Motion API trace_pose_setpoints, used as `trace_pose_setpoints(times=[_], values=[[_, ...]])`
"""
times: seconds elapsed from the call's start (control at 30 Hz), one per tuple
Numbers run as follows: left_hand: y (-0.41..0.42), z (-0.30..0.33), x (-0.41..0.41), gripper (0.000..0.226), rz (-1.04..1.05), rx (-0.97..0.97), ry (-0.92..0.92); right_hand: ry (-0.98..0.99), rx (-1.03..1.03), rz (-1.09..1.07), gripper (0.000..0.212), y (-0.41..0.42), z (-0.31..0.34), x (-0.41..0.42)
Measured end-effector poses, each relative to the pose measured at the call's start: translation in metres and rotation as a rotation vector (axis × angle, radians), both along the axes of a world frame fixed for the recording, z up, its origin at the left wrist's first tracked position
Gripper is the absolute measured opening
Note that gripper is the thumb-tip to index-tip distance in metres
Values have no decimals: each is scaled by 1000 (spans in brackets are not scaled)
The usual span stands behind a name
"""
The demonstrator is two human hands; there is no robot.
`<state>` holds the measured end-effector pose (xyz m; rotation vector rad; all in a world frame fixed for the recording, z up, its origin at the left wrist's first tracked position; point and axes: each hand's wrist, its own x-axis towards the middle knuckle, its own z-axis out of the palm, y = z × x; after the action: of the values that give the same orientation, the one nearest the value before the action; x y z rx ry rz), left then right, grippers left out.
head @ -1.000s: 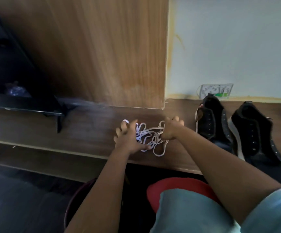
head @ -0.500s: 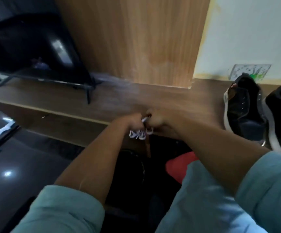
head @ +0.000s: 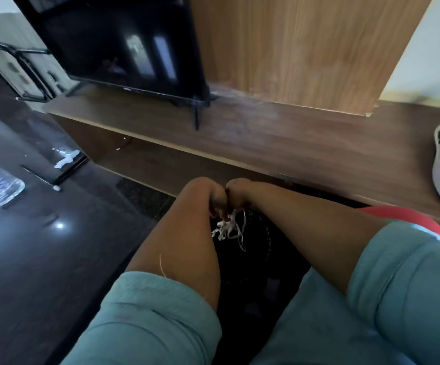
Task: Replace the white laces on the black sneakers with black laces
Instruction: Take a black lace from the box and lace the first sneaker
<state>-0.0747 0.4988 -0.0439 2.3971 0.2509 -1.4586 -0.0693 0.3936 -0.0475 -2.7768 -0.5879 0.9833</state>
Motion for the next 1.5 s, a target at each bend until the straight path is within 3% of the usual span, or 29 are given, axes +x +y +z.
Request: trace_pose_setpoints(times=[0.07, 0.17, 0.33, 0.57, 0.67, 0.8, 1.0, 1.17, 1.33, 1.5], values=[[-6, 5, -2, 46, -34, 34, 34, -16, 48, -50, 24, -8, -1, 3], [-22, 15, -3, 45, -58, 44, -91, -80, 101, -128, 21, -26, 6, 3], [-64, 52, -1, 22, -142, -53, -570, -249, 269, -327, 32, -70, 42, -10], [-198, 94, -16, 24, -72, -255, -1066, -617, 456, -635, 24, -197, 108, -52], [-290, 99, -33, 26, -60, -414, -1088, -704, 435, -811, 22, -278, 113, -79], [-399, 98, -68, 16, -207, -507, -1106, -722, 355, -1011, 28, -383, 109, -121], [-522, 95, -98, 32, -486, -588, -1125, -737, 269, -1163, 29, -509, 111, -158], [-585, 83, -90, 43, -538, -624, -1094, -682, 233, -1238, 30, -584, 95, -165], [-629, 72, -72, 41, -567, -597, -1156, -704, 49, -1345, 30, -667, 81, -150], [-653, 64, -45, 41, -575, -627, -1178, -694, -59, -1340, 42, -728, 72, -119]])
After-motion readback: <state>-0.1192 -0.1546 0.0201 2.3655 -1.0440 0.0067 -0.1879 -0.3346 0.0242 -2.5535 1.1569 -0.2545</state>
